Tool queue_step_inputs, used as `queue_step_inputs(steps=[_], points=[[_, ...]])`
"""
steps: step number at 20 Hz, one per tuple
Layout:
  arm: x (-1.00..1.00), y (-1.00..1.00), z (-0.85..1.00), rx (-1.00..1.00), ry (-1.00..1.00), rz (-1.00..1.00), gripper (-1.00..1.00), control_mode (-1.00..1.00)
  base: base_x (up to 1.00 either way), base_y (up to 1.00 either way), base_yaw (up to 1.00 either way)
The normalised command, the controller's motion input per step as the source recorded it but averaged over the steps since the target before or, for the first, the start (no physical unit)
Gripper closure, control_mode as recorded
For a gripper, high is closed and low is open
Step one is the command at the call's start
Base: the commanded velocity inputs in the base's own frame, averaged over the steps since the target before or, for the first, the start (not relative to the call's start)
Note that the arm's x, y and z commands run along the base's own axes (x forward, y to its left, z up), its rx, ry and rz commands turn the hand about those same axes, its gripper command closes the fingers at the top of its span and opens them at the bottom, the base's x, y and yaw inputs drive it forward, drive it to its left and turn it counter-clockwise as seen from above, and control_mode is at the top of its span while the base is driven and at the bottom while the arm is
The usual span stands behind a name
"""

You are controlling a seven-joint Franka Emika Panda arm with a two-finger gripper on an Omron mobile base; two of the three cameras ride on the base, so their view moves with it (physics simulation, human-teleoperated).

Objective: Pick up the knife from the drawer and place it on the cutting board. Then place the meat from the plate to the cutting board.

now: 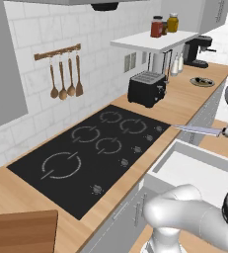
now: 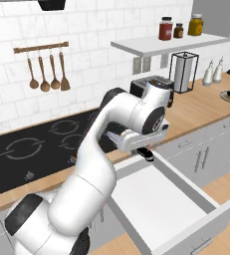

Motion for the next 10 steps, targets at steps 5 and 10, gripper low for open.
queue_step_inputs(steps=[5,10], points=[[-0.38,1.00,0.21,-0.07,-0.03,0.00,1.00,-1.00,0.00,0.00,0.00],[-0.35,0.94,0.00,0.00,0.00,0.00,1.00,-1.00,0.00,0.00,0.00]])
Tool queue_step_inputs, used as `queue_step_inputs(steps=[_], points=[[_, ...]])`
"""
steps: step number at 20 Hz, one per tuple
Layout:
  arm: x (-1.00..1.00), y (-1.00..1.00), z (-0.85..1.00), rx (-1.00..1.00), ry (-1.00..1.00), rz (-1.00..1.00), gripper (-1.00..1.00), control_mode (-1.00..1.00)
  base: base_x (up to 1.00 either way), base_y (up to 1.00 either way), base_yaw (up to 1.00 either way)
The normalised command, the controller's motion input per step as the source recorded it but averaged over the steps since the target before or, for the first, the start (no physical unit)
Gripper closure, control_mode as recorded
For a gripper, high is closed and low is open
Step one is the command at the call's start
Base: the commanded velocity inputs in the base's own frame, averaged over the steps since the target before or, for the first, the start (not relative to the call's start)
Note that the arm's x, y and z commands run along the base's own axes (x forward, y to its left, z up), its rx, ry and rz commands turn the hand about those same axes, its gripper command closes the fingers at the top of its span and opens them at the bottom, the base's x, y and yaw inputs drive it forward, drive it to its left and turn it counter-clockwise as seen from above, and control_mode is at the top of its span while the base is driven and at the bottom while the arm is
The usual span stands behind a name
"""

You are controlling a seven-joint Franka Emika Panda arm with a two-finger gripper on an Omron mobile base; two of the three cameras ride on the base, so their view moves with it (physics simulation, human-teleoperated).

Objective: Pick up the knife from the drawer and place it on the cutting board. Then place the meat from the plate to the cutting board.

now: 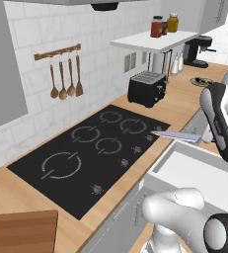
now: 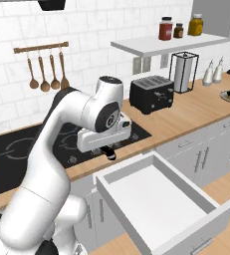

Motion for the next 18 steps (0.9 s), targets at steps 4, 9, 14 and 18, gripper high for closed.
queue_step_inputs(steps=[4,9,14,18], points=[[-0.17,1.00,0.00,0.00,-0.06,0.04,1.00,-1.00,0.00,0.00,0.00],[0.00,0.32,-0.01,0.00,-0.03,0.01,1.00,-1.00,0.00,0.00,0.00],[0.00,0.01,0.00,0.00,-0.02,0.00,1.00,-1.00,0.00,0.00,0.00],[-0.05,0.04,0.00,0.00,-0.05,0.06,1.00,1.00,-0.14,0.03,0.11]])
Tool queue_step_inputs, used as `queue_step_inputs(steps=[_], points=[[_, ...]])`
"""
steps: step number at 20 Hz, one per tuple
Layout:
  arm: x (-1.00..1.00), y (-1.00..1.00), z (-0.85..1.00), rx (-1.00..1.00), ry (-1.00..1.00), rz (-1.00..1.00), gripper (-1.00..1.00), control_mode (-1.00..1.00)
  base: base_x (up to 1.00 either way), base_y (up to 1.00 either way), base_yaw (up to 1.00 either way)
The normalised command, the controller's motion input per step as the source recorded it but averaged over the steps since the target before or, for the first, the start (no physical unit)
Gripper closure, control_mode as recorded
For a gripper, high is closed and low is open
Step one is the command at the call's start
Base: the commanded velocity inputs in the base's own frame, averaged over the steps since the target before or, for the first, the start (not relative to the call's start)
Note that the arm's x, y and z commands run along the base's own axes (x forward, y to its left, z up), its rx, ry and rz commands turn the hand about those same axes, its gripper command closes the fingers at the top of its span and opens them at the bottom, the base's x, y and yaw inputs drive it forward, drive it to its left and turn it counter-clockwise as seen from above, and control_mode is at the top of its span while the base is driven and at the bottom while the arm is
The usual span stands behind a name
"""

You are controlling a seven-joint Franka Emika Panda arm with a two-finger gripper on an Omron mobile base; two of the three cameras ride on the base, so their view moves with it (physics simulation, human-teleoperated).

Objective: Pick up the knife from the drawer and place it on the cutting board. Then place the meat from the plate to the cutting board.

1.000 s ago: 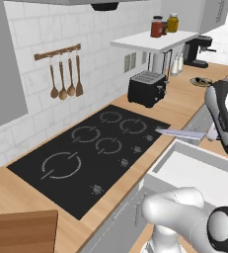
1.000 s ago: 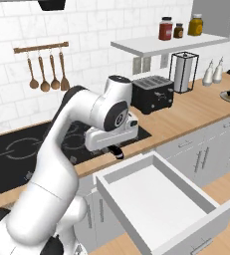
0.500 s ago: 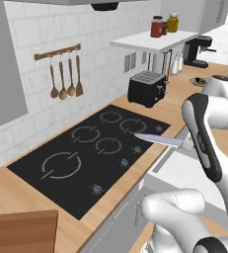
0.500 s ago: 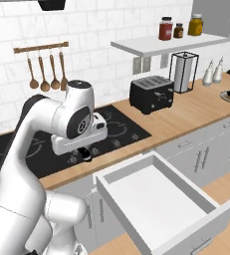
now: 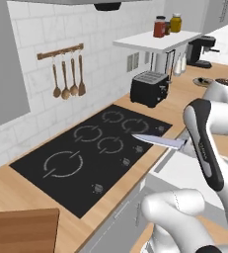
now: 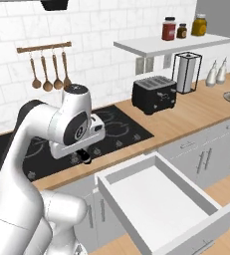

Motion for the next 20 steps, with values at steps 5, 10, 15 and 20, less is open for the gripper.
queue_step_inputs(steps=[5,10,15,20], points=[[0.00,0.00,0.00,0.00,0.00,0.00,1.00,1.00,-0.53,0.21,0.41],[0.00,0.00,0.00,0.00,0.00,0.00,1.00,1.00,-0.45,0.43,0.51],[0.00,0.00,0.00,0.00,0.00,0.00,1.00,1.00,-0.04,0.21,0.67],[0.00,0.00,0.00,0.00,0.00,0.00,1.00,1.00,0.01,0.21,0.61]])
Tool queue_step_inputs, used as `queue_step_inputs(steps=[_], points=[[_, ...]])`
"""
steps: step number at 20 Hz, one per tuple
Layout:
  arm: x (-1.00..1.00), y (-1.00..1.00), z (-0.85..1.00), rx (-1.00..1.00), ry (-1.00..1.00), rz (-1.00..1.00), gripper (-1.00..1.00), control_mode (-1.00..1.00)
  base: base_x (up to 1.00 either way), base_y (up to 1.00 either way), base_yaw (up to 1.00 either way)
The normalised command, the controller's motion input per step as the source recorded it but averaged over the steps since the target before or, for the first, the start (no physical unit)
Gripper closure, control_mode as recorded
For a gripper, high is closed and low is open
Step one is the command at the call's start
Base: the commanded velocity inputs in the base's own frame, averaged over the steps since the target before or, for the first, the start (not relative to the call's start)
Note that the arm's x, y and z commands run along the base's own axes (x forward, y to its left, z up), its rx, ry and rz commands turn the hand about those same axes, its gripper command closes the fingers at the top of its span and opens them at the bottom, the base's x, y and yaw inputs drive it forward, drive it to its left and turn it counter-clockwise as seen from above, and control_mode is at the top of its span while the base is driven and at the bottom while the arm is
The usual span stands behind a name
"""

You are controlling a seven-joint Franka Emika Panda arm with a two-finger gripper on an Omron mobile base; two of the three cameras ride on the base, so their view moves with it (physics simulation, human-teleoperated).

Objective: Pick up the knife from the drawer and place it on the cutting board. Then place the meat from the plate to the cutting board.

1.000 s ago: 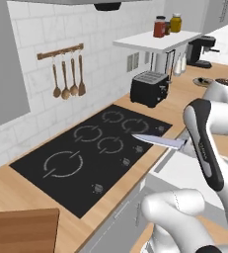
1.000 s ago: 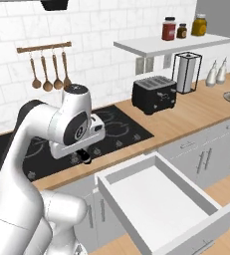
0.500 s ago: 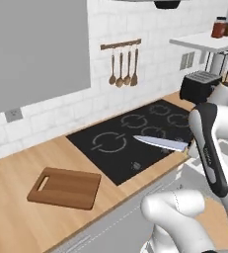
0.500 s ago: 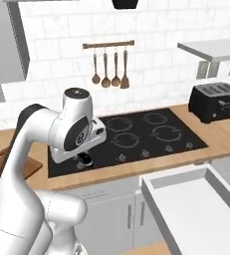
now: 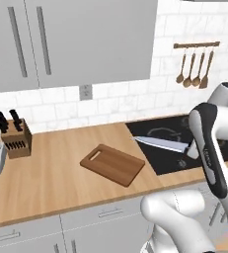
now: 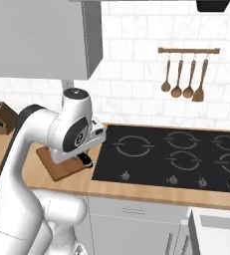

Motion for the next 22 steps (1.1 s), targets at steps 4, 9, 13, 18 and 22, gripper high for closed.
queue_step_inputs(steps=[4,9,13,18,22], points=[[0.00,0.00,0.00,0.00,0.00,0.00,1.00,1.00,0.02,0.01,0.22],[0.00,0.00,0.00,0.00,0.00,0.00,1.00,1.00,0.00,0.00,0.02],[0.00,0.00,0.00,0.00,0.00,0.00,1.00,-1.00,0.00,0.00,0.00],[0.07,0.19,-0.24,0.01,-0.04,-0.08,1.00,-1.00,0.00,0.00,0.00],[0.42,0.35,-0.30,0.01,-0.02,-0.07,1.00,-1.00,0.00,0.00,0.00]])
